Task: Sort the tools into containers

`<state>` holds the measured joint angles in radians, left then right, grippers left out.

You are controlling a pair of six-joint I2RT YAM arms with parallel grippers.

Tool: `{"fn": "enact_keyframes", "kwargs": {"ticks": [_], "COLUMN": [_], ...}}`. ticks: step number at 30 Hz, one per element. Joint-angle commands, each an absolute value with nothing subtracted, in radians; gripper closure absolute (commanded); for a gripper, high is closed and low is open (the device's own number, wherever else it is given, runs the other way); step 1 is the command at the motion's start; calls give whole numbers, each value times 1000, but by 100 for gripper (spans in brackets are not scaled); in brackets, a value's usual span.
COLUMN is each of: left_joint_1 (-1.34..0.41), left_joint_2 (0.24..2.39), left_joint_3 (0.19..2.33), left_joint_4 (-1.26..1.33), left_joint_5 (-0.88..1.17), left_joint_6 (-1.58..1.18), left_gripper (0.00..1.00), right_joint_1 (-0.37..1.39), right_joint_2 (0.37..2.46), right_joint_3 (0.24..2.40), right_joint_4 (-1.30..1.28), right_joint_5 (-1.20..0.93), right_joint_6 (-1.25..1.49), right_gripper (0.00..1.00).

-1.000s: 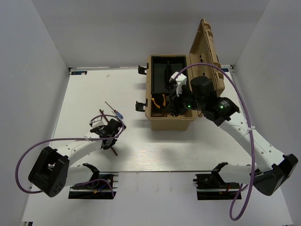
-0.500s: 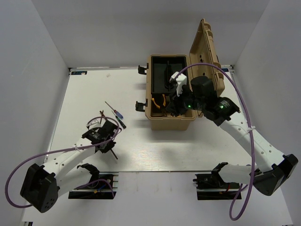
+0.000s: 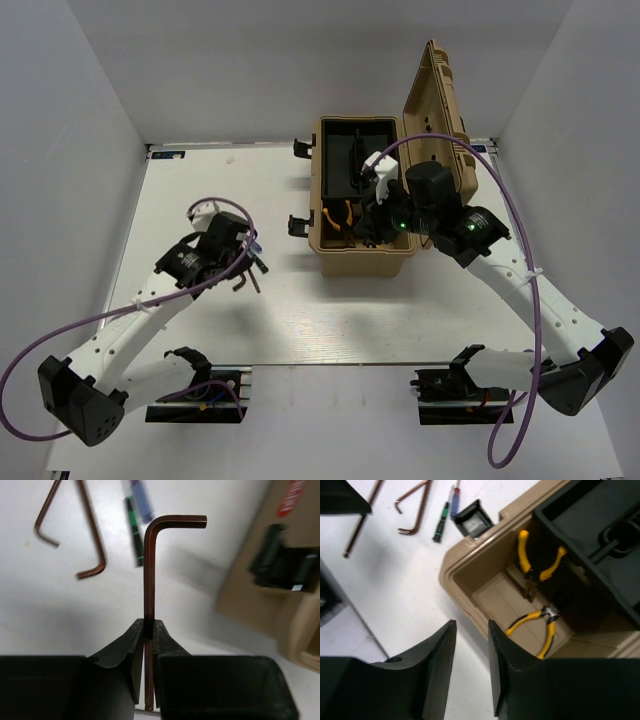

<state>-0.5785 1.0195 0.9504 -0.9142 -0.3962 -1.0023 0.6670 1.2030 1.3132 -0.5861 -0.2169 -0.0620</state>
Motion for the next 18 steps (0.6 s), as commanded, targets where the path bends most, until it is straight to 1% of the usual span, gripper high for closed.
{"fn": "enact_keyframes", "kwargs": {"ticks": [1, 2, 3, 4, 5, 8, 9, 10, 11, 12, 13, 14, 18], "left_joint_1": [-586, -586, -586, -586, -586, -577, -565, -565, -565, -565, -565, -565, -565], "left_joint_2": [1061, 1099, 1123, 1149, 1176, 1313, 1353, 1433, 1477, 1521, 1563, 1644, 1791], "left_joint_3": [1077, 1100, 1145, 1169, 1190, 1291, 1360, 1394, 1429, 1518, 1563, 1645, 1811], "left_joint_4": [-799, -737, -704, -669, -594, -478, -460, -437, -424, -414, -405, -405, -383], "left_joint_5": [-404, -384, -371, -355, -318, -230, -210, -151, -138, -127, -94, -77, -15], "left_joint_6": [-858, -826, -772, -741, -709, -605, -582, -540, -519, -491, -450, -436, -367], "left_gripper": [100, 100, 100, 100, 100, 100, 100, 100, 100, 100, 100, 100, 100], "right_joint_1": [660, 660, 660, 654, 655, 646, 646, 641, 640, 635, 634, 630, 626], "right_joint_2": [1189, 1192, 1189, 1189, 1187, 1186, 1186, 1186, 1186, 1187, 1190, 1190, 1196], "right_joint_3": [1368, 1368, 1367, 1365, 1355, 1327, 1324, 1318, 1312, 1309, 1304, 1299, 1276], "right_joint_4": [-578, -572, -566, -561, -548, -529, -523, -520, -519, -517, -514, -512, -502], "right_joint_5": [-121, -80, -33, 22, 37, 69, 75, 80, 80, 78, 78, 74, 48], "right_joint_6": [-86, -100, -104, -116, -124, -153, -161, -164, -164, -167, -169, -170, -167], "right_gripper": [68, 82, 100, 100, 100, 100, 100, 100, 100, 100, 100, 100, 100]}}
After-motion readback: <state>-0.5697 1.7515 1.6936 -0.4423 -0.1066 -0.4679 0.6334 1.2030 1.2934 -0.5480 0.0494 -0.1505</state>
